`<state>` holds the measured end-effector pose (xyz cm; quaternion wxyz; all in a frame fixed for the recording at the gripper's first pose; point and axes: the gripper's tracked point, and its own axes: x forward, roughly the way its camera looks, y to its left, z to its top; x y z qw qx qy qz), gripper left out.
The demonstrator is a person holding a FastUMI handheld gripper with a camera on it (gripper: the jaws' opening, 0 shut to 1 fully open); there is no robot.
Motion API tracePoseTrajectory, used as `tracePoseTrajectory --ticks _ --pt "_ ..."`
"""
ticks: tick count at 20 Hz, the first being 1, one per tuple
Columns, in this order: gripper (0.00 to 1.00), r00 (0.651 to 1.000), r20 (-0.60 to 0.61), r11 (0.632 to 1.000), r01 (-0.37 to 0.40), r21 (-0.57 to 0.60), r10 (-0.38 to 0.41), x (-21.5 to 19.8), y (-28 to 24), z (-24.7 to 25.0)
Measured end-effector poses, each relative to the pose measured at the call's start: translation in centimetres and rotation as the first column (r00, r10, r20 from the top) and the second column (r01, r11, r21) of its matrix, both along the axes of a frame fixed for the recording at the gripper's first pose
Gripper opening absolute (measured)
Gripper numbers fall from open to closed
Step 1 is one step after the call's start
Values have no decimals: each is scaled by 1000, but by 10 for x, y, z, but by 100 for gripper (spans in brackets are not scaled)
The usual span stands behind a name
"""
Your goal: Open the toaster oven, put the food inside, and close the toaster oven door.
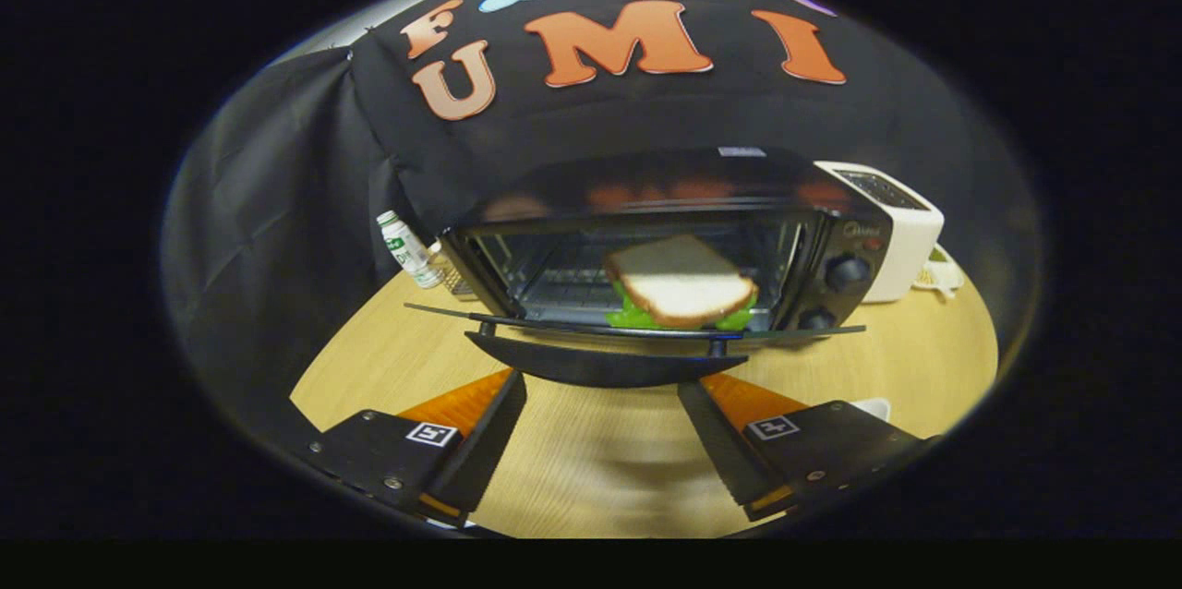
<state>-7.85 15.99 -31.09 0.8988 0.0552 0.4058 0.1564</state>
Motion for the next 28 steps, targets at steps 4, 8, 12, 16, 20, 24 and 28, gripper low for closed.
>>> tracePoseTrajectory --ticks 4,8,12,16,20,24,28 --pt "98 997 50 999 50 16 -51 34 -13 11" --pt "97 990 110 996 86 -11 -84 61 -34 16" --pt "97 993 96 997 71 -1 -71 60 -35 19" --pt "96 988 148 999 38 2 -38 45 -44 39" --pt "96 981 177 997 72 39 -78 34 -71 60" --pt "96 955 265 991 131 37 -136 36 -109 93" --pt "96 915 356 982 183 49 -189 58 -137 134"
